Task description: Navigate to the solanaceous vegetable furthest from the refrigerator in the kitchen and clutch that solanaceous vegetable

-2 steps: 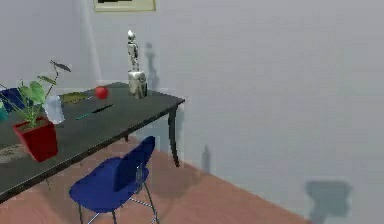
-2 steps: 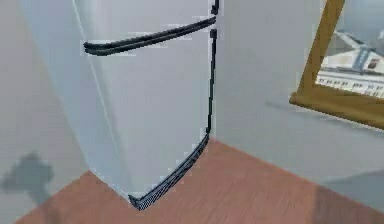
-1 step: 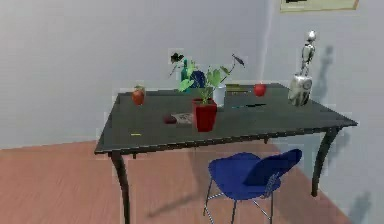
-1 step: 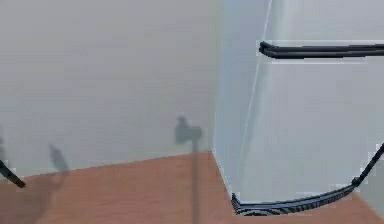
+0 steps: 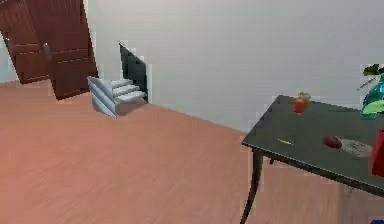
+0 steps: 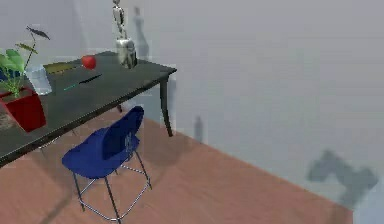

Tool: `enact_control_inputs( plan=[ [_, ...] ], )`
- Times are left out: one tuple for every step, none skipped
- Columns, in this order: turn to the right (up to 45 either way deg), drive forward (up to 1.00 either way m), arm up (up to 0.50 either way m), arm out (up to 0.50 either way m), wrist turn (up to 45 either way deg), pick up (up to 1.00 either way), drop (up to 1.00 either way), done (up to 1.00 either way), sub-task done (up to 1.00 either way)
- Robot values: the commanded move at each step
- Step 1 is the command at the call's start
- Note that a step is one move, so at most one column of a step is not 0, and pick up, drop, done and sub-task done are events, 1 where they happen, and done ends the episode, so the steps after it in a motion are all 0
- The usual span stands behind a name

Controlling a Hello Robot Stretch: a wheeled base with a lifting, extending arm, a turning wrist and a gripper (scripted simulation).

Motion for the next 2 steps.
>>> enact_control_inputs(
  plan=[
    [-45.0,0.00,0.00,0.00,0.0,0.00,0.00,0.00,0.00],
    [-9.0,0.00,0.00,0.00,0.0,0.00,0.00,0.00,0.00]
  ],
)
